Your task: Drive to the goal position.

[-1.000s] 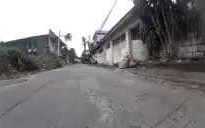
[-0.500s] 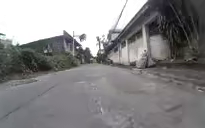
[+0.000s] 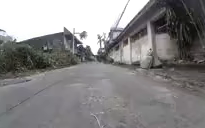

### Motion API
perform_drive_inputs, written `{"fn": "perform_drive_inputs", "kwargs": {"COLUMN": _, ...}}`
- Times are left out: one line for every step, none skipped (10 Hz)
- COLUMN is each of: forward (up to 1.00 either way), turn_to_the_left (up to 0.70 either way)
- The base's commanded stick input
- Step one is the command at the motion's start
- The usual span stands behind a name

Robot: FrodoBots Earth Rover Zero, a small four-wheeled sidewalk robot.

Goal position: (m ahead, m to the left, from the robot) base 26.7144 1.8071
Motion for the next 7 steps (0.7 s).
{"fn": "perform_drive_inputs", "kwargs": {"forward": 1.0, "turn_to_the_left": -0.15}}
{"fn": "perform_drive_inputs", "kwargs": {"forward": 1.0, "turn_to_the_left": -0.15}}
{"fn": "perform_drive_inputs", "kwargs": {"forward": 1.0, "turn_to_the_left": -0.15}}
{"fn": "perform_drive_inputs", "kwargs": {"forward": 1.0, "turn_to_the_left": -0.15}}
{"fn": "perform_drive_inputs", "kwargs": {"forward": 1.0, "turn_to_the_left": -0.15}}
{"fn": "perform_drive_inputs", "kwargs": {"forward": 1.0, "turn_to_the_left": -0.15}}
{"fn": "perform_drive_inputs", "kwargs": {"forward": 1.0, "turn_to_the_left": -0.15}}
